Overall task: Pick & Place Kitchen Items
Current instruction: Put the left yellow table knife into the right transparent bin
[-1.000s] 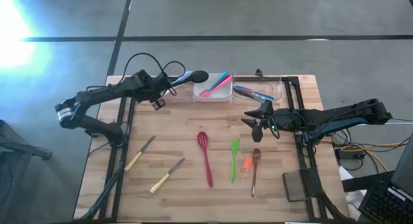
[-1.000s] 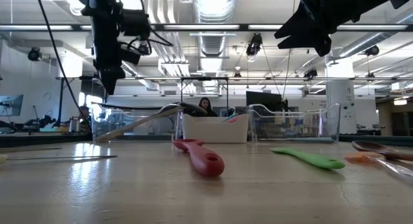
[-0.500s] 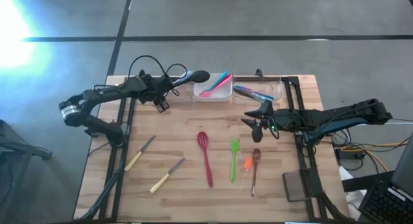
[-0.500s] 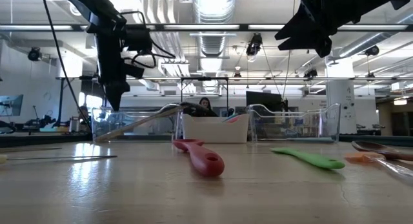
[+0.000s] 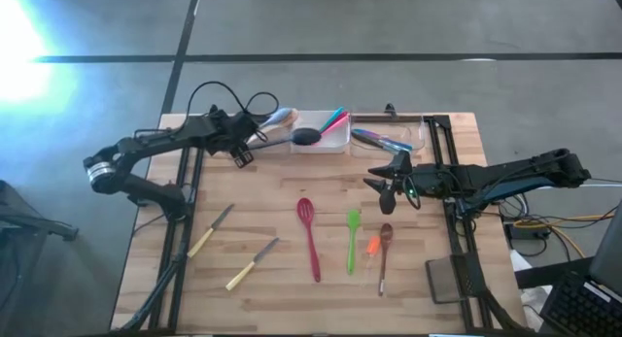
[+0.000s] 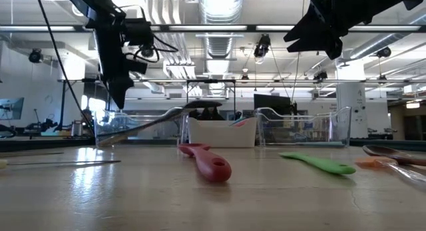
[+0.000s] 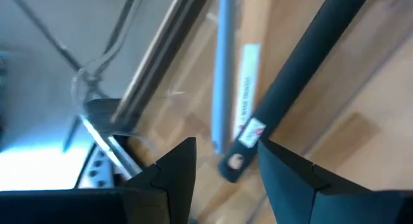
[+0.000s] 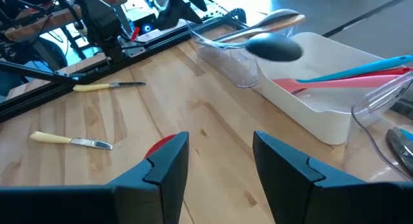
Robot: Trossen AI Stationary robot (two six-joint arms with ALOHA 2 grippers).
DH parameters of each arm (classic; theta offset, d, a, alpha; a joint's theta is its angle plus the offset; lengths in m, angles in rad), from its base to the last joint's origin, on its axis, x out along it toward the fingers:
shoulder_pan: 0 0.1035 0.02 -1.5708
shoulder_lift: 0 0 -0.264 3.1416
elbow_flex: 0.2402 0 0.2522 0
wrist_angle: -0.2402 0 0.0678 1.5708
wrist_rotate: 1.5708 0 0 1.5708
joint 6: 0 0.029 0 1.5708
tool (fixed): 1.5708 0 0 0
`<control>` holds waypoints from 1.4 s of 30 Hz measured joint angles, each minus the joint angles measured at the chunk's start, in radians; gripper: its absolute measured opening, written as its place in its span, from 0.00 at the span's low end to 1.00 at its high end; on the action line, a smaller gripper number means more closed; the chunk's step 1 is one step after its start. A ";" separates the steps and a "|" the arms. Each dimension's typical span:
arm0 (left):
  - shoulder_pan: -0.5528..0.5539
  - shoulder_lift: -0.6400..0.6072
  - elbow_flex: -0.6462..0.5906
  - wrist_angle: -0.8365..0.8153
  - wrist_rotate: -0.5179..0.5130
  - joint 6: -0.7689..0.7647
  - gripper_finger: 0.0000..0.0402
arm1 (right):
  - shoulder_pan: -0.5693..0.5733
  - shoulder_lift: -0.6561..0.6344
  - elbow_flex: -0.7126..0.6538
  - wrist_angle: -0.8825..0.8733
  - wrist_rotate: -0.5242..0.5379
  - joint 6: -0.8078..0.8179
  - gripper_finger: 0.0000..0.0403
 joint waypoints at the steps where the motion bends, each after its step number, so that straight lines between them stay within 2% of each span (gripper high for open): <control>1: 0.000 -0.013 0.000 0.000 0.025 -0.008 0.42 | 0.000 0.000 0.000 0.000 0.000 0.000 0.41; 13: -0.007 -0.231 0.001 -0.056 0.380 -0.143 0.42 | 0.000 0.000 0.000 0.000 0.001 0.000 0.41; 19: -0.041 -0.316 0.001 -0.212 0.491 -0.251 0.42 | 0.000 0.000 0.000 0.000 0.001 0.000 0.41; 23: -0.104 -0.350 0.001 -0.352 0.533 -0.337 0.42 | 0.000 0.000 0.000 0.000 0.001 0.001 0.41; 28: -0.274 -0.359 0.001 -0.498 0.535 -0.490 0.42 | 0.000 0.000 0.000 0.000 0.002 0.008 0.41; 33: -0.543 -0.340 -0.001 -0.514 0.527 -0.686 0.42 | 0.000 0.000 0.000 0.002 0.002 0.009 0.41; 37: -0.765 -0.319 -0.001 -0.538 0.464 -0.891 0.42 | 0.000 0.000 0.000 0.008 0.001 0.009 0.41; 42: -0.983 -0.309 -0.029 -0.586 0.422 -1.149 0.42 | 0.000 0.000 0.000 0.019 0.000 0.009 0.41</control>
